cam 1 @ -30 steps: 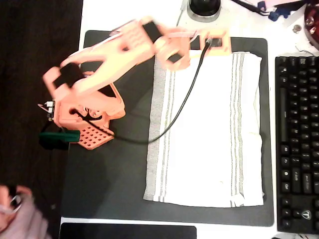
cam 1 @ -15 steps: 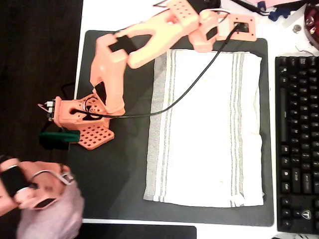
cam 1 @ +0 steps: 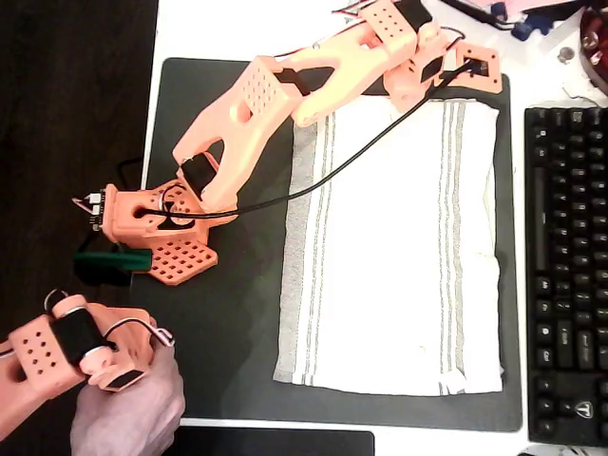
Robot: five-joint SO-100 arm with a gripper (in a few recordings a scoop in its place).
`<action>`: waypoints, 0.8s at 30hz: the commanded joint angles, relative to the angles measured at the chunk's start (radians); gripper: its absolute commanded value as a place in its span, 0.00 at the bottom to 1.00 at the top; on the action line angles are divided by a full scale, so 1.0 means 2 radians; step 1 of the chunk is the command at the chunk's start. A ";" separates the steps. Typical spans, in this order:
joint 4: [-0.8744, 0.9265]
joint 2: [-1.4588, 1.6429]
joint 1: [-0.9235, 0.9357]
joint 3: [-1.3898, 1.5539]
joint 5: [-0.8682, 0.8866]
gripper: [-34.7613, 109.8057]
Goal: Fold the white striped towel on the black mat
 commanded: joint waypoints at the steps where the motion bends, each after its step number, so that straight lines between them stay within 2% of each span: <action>1: 0.002 0.004 -0.006 -0.008 -0.011 0.33; 10: 0.009 0.000 -0.013 -0.010 -0.024 0.24; 24: 0.067 0.094 -0.084 -0.081 -0.012 0.24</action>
